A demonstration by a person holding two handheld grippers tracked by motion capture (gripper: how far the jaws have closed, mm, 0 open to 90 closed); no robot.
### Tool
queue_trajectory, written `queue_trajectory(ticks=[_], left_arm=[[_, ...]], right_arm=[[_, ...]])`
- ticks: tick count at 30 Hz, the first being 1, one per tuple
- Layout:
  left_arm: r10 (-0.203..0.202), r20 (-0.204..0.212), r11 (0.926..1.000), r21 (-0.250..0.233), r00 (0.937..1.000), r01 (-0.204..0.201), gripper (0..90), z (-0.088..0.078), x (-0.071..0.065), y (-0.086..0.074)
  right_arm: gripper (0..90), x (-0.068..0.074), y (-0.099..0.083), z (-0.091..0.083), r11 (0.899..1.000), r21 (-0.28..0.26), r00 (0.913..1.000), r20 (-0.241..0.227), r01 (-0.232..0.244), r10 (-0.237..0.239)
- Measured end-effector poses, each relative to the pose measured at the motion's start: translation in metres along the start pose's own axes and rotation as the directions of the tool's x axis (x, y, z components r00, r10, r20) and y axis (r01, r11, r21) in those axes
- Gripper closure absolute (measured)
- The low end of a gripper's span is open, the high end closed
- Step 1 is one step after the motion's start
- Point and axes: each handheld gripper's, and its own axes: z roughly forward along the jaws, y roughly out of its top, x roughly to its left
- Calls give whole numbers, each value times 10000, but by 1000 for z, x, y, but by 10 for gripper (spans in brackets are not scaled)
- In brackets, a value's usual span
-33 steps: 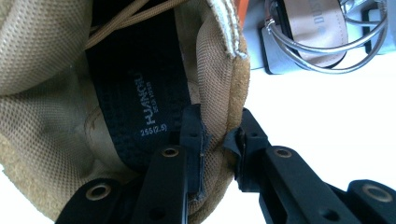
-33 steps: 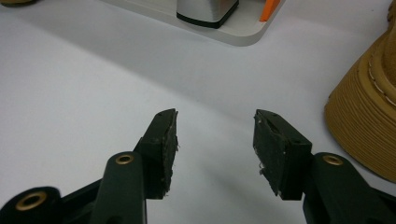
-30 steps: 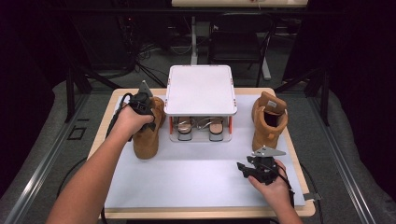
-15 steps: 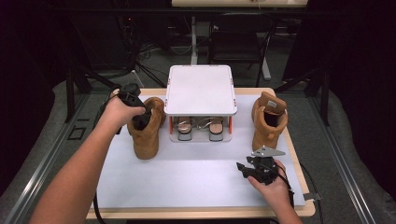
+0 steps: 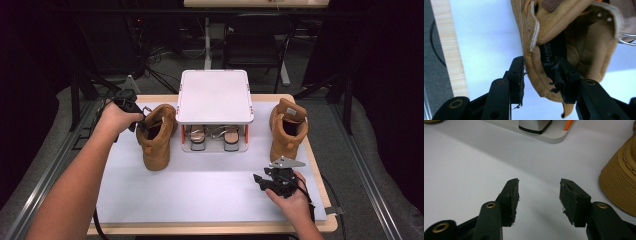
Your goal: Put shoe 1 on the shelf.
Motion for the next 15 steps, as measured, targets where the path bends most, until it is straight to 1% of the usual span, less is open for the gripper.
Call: queue_trajectory(ticks=[1,4,7,8,10,12,15], left_arm=[[-172,34,9998,-32,9998,172,611,3,0,0],[-374,179,9993,103,9991,372,610,15,6,2],[-495,462,9985,272,9977,483,619,28,11,2],[-471,596,9983,364,9971,450,632,33,13,3],[-584,677,9978,339,9960,562,645,39,13,3],[-454,699,9982,419,9965,425,669,43,12,4],[-411,493,9981,477,9979,387,699,44,10,4]], right_arm=[[496,0,0,0,10000,-13,10000,9,-13,13],[495,0,0,-1,10000,-23,10000,-1,-11,11],[496,0,0,-1,10000,-60,10000,-26,-36,36],[496,0,0,-1,10000,-51,10000,-26,-52,52],[496,-1,0,0,10000,-49,10000,-34,-70,70],[496,0,0,0,10000,35,10000,-8,-56,56],[496,0,0,0,10000,18,10000,-9,-33,33]])
